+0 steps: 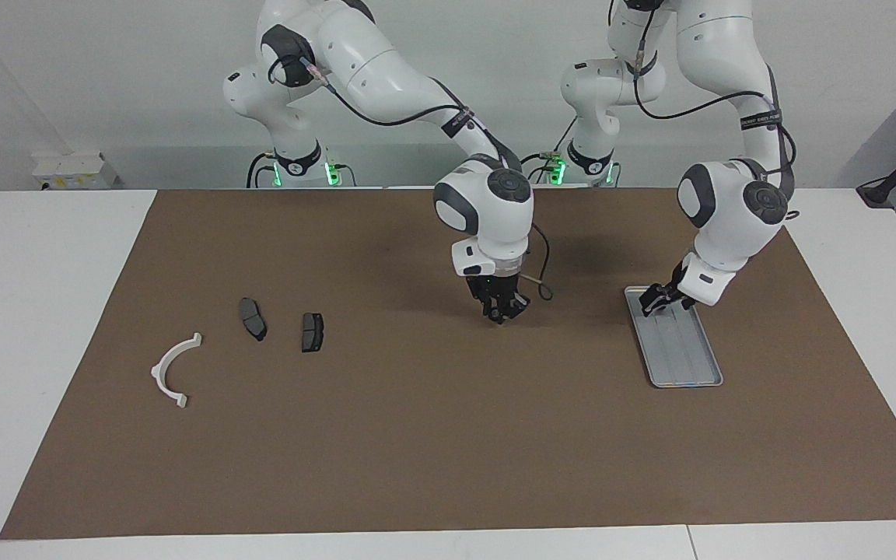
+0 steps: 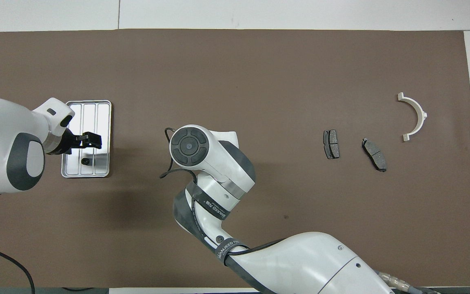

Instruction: Pick bearing gear from pile to tray

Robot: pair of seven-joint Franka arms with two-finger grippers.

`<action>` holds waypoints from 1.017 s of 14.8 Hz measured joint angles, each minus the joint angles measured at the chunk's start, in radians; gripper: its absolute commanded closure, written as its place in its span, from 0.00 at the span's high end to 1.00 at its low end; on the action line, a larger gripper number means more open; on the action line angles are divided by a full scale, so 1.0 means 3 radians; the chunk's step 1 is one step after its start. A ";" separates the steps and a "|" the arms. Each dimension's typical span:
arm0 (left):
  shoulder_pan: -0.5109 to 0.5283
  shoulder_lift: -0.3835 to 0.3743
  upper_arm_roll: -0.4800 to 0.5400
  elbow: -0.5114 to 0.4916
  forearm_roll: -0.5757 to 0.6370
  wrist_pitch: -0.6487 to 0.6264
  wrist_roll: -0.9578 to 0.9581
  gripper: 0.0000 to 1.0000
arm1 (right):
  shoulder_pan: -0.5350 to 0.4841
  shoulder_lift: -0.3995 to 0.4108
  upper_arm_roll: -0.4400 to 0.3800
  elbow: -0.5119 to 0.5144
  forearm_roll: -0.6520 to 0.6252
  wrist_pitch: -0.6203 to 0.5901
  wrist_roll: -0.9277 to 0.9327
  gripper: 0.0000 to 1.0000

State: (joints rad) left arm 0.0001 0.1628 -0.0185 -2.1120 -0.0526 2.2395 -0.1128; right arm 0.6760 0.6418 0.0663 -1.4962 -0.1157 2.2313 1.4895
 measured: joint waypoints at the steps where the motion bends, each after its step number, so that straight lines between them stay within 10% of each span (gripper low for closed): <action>1: -0.0021 0.0000 0.0000 0.0006 0.0000 0.0000 -0.0049 1.00 | 0.0000 0.0015 0.0000 -0.0002 0.0000 0.0044 0.0000 0.00; 3: -0.0071 0.0000 0.0000 0.0011 0.0000 0.0000 -0.0149 1.00 | 0.0000 0.0044 -0.0001 -0.0014 -0.0009 0.0098 0.0000 0.00; 5: -0.0111 0.0000 -0.0002 0.0014 0.0000 0.0000 -0.0224 1.00 | 0.0000 0.0056 -0.0002 -0.0027 -0.0017 0.0106 0.0000 0.99; 15: -0.0571 0.0000 -0.0013 0.0138 -0.0002 0.0005 -0.1067 1.00 | -0.0391 -0.0065 -0.0044 0.0190 -0.0022 -0.0113 -0.0436 1.00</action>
State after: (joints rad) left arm -0.1711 0.1629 -0.0224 -2.0706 -0.0531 2.2411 -0.4328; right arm 0.5585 0.6222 0.0531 -1.4392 -0.1222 2.1973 1.3588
